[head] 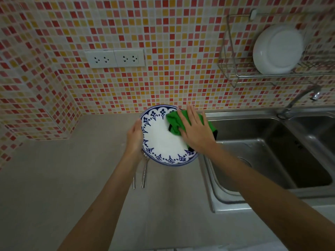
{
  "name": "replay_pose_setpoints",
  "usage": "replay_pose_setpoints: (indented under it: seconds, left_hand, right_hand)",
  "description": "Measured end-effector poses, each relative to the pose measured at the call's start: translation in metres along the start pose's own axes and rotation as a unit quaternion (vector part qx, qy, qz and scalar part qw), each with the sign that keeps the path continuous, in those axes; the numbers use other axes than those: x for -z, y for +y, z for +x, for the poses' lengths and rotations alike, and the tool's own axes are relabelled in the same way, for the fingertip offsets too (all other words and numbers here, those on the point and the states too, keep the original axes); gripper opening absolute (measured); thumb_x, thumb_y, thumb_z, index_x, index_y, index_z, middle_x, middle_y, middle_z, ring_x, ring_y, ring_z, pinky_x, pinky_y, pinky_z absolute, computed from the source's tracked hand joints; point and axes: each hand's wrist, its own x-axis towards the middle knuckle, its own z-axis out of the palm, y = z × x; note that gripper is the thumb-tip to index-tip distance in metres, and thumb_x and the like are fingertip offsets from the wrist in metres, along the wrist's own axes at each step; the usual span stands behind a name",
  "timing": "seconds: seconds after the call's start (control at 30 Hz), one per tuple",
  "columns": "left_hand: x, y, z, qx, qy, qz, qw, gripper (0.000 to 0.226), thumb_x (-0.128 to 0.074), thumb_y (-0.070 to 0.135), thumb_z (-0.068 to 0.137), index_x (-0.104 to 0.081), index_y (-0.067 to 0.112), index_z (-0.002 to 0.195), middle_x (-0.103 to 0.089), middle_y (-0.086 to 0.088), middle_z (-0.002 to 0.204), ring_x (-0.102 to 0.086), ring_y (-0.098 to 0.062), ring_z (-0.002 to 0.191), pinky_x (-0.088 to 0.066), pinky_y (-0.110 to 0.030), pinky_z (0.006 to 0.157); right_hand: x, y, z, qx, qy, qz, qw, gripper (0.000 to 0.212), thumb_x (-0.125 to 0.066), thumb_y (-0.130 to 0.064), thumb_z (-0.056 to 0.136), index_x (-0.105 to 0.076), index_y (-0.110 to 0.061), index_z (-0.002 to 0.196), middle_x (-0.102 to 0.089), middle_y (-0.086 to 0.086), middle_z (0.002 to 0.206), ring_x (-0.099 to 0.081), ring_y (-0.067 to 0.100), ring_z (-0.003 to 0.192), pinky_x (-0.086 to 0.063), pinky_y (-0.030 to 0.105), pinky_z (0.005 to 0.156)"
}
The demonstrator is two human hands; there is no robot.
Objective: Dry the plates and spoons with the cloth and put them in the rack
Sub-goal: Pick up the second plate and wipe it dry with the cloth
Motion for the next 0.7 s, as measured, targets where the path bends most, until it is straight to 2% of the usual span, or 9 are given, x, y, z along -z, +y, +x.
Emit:
replay_pose_setpoints:
  seconds: [0.1,0.2,0.3,0.4,0.47,0.5,0.57,0.63,0.7]
  left_hand:
    - [-0.001,0.001,0.004,-0.005,0.026,0.014,1.0,0.041,-0.039,0.04,0.096,-0.062,0.013,0.116,-0.069,-0.012,0.109,-0.066,-0.032,0.099,-0.053,-0.054,0.09]
    - [-0.01,-0.004,-0.002,0.014,0.008,0.002,1.0,0.044,-0.039,0.041,0.097,-0.061,0.011,0.12,-0.069,-0.013,0.113,-0.066,-0.03,0.1,-0.054,-0.044,0.089]
    - [-0.018,-0.009,-0.012,0.051,-0.07,-0.002,0.996,0.049,-0.036,0.049,0.095,-0.062,0.016,0.12,-0.066,-0.01,0.12,-0.063,-0.024,0.109,-0.046,-0.043,0.101]
    - [-0.023,-0.006,-0.024,0.019,-0.126,0.024,0.992,0.06,-0.017,0.06,0.095,-0.044,0.027,0.138,-0.051,0.008,0.131,-0.046,-0.008,0.123,-0.03,-0.031,0.111]
    - [-0.025,-0.006,-0.023,-0.017,-0.143,0.039,0.989,0.061,-0.014,0.064,0.092,-0.041,0.034,0.138,-0.048,0.016,0.13,-0.044,-0.002,0.119,-0.029,-0.028,0.109]
    - [-0.024,-0.007,-0.021,-0.021,-0.148,0.042,0.988,0.059,-0.018,0.066,0.091,-0.048,0.037,0.132,-0.052,0.011,0.134,-0.049,-0.005,0.119,-0.034,-0.032,0.11]
    - [-0.024,-0.008,-0.013,0.004,-0.14,0.033,0.99,0.048,-0.026,0.063,0.092,-0.059,0.037,0.116,-0.062,-0.003,0.129,-0.062,-0.015,0.111,-0.045,-0.04,0.103]
    - [-0.022,-0.005,-0.006,0.012,-0.107,0.04,0.993,0.042,-0.029,0.053,0.097,-0.062,0.03,0.108,-0.069,-0.006,0.115,-0.067,-0.017,0.096,-0.054,-0.034,0.085]
    - [-0.019,0.005,-0.003,0.008,-0.068,0.05,0.996,0.042,-0.032,0.047,0.098,-0.064,0.02,0.107,-0.072,-0.005,0.102,-0.068,-0.019,0.087,-0.058,-0.031,0.072]
  right_hand:
    - [0.003,-0.018,-0.041,0.048,-0.108,0.075,0.99,0.066,0.007,-0.058,0.087,0.022,-0.026,0.143,0.023,0.007,0.153,0.019,0.02,0.142,0.013,0.05,0.114]
    - [0.011,-0.054,-0.063,0.105,-0.13,0.13,0.977,0.058,0.001,-0.054,0.092,0.023,-0.029,0.14,0.024,0.001,0.153,0.02,0.014,0.141,0.017,0.045,0.112]
    - [0.016,-0.076,-0.05,0.093,-0.07,0.147,0.982,0.062,0.0,-0.044,0.092,0.009,-0.02,0.148,0.017,0.004,0.157,0.022,0.013,0.14,0.013,0.044,0.115]
    - [0.015,-0.073,-0.028,0.077,0.022,0.134,0.988,0.063,-0.004,-0.041,0.089,0.008,-0.018,0.147,0.01,0.01,0.158,0.014,0.019,0.144,0.007,0.047,0.117]
    - [0.015,-0.068,-0.012,0.038,0.061,0.139,0.988,0.06,-0.007,-0.041,0.091,0.012,-0.02,0.144,0.009,0.011,0.157,0.012,0.023,0.144,0.004,0.049,0.117]
    - [0.016,-0.064,-0.003,0.015,0.077,0.138,0.987,0.059,-0.008,-0.041,0.092,0.013,-0.02,0.143,0.011,0.011,0.156,0.013,0.024,0.143,0.004,0.049,0.117]
    - [0.021,-0.052,0.014,-0.02,0.096,0.113,0.989,0.06,-0.01,-0.042,0.093,0.015,-0.021,0.143,0.014,0.011,0.154,0.015,0.025,0.142,0.007,0.048,0.115]
    - [0.023,-0.032,0.024,-0.03,0.099,0.091,0.99,0.062,-0.021,-0.035,0.096,0.015,-0.02,0.143,0.014,0.014,0.154,0.013,0.029,0.143,0.008,0.048,0.113]
    - [0.02,-0.011,0.024,-0.025,0.106,0.08,0.991,0.067,-0.041,-0.019,0.096,0.001,-0.013,0.148,-0.001,0.018,0.156,-0.003,0.035,0.145,0.0,0.051,0.113]
